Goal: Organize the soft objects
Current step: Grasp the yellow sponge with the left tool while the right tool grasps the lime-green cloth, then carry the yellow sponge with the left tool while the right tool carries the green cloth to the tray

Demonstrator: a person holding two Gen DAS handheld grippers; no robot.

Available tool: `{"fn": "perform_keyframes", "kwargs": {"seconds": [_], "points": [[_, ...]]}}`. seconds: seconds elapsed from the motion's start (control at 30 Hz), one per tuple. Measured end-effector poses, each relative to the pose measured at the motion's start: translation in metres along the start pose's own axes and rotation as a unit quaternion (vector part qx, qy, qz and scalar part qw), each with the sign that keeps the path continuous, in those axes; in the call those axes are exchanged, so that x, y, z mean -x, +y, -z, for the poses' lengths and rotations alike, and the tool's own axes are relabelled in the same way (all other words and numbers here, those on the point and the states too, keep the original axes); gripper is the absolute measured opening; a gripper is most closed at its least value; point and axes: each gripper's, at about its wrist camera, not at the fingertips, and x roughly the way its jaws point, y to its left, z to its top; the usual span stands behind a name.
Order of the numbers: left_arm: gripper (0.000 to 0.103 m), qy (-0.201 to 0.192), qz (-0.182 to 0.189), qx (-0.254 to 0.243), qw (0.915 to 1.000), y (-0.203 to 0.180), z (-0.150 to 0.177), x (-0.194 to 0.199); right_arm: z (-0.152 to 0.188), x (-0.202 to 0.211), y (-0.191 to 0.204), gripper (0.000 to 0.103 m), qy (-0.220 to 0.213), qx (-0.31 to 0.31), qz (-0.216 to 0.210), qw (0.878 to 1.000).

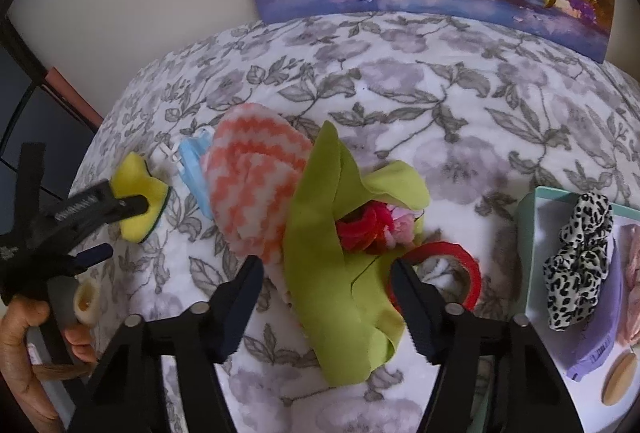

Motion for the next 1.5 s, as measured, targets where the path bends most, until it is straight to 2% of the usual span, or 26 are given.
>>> {"fn": "perform_keyframes", "kwargs": {"seconds": [0.07,0.13,0.27,0.33,0.47,0.57,0.97,1.2,1.5], "points": [[0.097,-0.005,-0.019,-0.023,0.9995,-0.007,0.002,-0.002,0.001,-0.001,0.002,0.060,0.004,0.004,-0.002,1.000],[0.091,-0.012,-0.023,-0.034,0.9991,-0.013,0.003,-0.003,0.002,-0.002,0.003,0.053,0.007,0.006,-0.003,1.000],[0.084,-0.026,-0.036,-0.061,0.9972,-0.024,0.005,-0.004,0.004,-0.005,0.006,0.047,0.016,0.011,-0.010,1.000],[0.071,-0.026,-0.042,-0.069,0.9964,-0.027,0.002,-0.008,0.005,-0.007,0.008,0.044,0.021,0.017,-0.012,1.000],[0.062,-0.015,-0.029,-0.068,0.9972,-0.024,0.002,-0.017,0.009,-0.014,0.010,0.038,0.035,0.025,-0.012,0.999],[0.054,-0.021,-0.030,-0.071,0.9968,-0.022,0.005,-0.018,0.012,-0.019,0.011,0.034,0.043,0.030,-0.004,0.999],[0.052,-0.028,-0.006,-0.056,0.9980,-0.013,0.005,-0.009,0.012,-0.018,-0.001,0.005,0.051,0.007,-0.008,0.999],[0.051,-0.042,0.008,-0.059,0.9973,-0.016,0.003,0.016,0.011,0.007,-0.004,0.003,0.024,0.003,-0.022,0.999],[0.051,-0.094,0.013,-0.067,0.9932,-0.022,0.007,0.069,0.004,0.064,-0.010,0.003,-0.043,-0.020,-0.064,0.997]]}}
